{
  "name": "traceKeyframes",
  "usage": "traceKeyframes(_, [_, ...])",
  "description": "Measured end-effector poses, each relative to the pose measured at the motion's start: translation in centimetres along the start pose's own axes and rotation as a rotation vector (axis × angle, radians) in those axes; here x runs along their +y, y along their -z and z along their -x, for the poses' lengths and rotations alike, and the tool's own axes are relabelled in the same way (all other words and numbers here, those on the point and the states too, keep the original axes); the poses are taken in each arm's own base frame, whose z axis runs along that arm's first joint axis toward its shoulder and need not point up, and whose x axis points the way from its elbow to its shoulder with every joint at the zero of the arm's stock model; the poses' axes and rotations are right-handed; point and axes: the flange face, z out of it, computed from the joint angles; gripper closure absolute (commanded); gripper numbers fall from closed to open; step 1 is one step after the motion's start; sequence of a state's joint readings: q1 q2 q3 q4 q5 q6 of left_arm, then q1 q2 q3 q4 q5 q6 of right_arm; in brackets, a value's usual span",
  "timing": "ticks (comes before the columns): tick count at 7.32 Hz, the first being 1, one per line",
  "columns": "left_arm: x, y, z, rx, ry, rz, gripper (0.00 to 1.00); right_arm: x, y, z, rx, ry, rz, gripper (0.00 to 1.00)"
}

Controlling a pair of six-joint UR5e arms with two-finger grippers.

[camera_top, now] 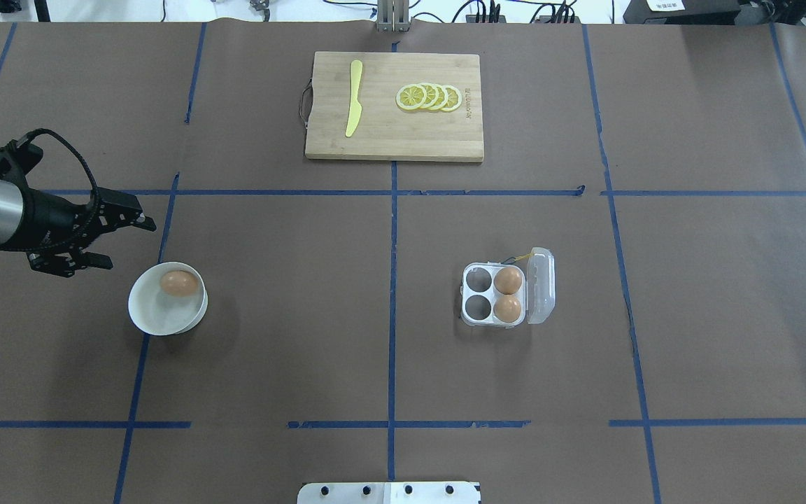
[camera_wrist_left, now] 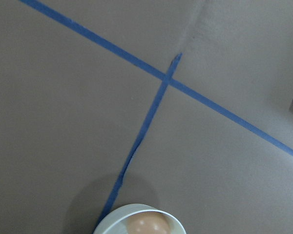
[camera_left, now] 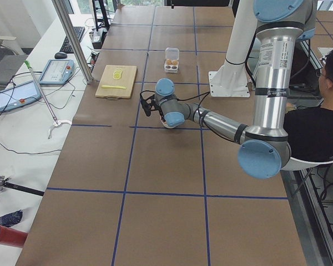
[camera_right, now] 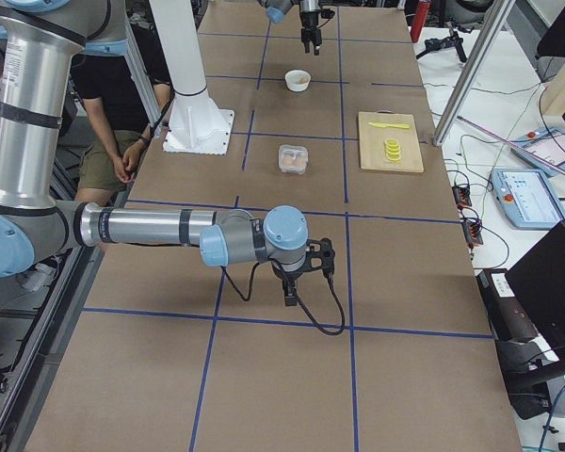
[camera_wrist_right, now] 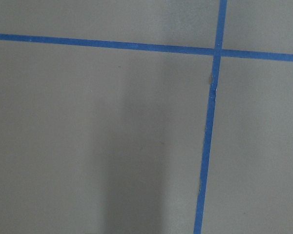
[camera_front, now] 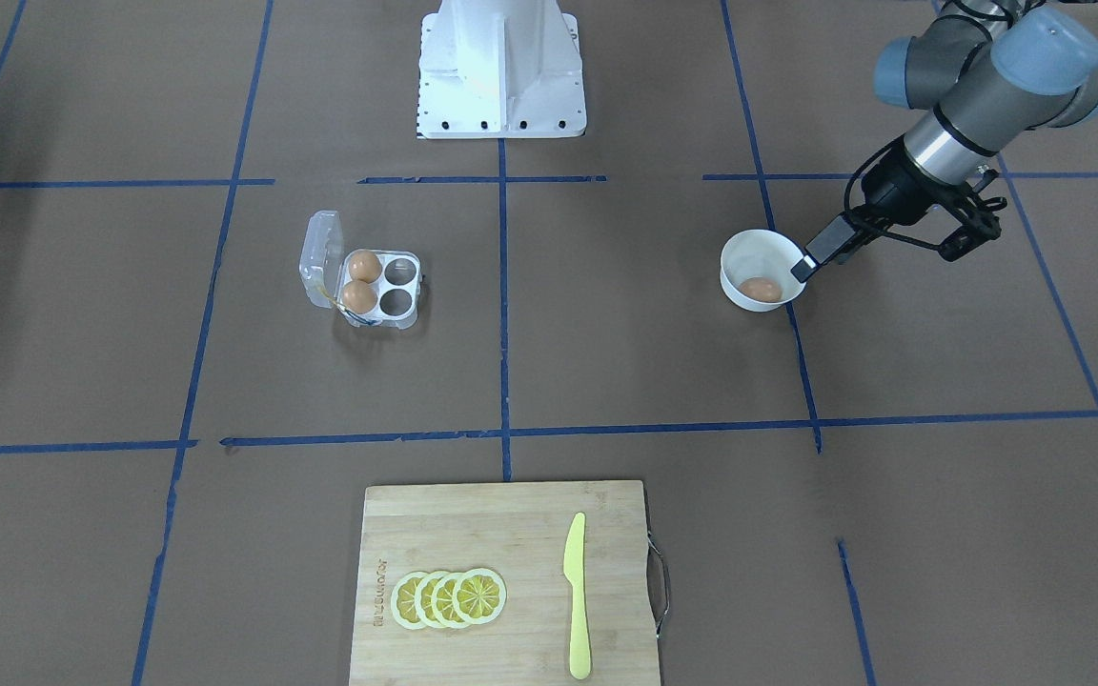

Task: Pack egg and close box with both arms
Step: 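Move the left gripper over the white bowl toward the brown egg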

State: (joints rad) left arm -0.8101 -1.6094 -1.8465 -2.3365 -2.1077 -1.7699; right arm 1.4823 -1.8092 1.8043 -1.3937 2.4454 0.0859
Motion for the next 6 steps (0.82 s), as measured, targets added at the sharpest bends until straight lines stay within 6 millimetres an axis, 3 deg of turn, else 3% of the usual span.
traceKeyframes(3, [3.4, -2.3, -0.5, 0.012, 0.159, -0.064, 0.04, -0.1, -0.3, 0.1, -0.001, 0.003, 0.006, 0.0])
traceKeyframes(6, [5.3, -4.8, 0.2, -0.034, 0.244, -0.145, 0.1, -0.1, -0.5, 0.1, -0.004, 0.001, 0.012, 0.0])
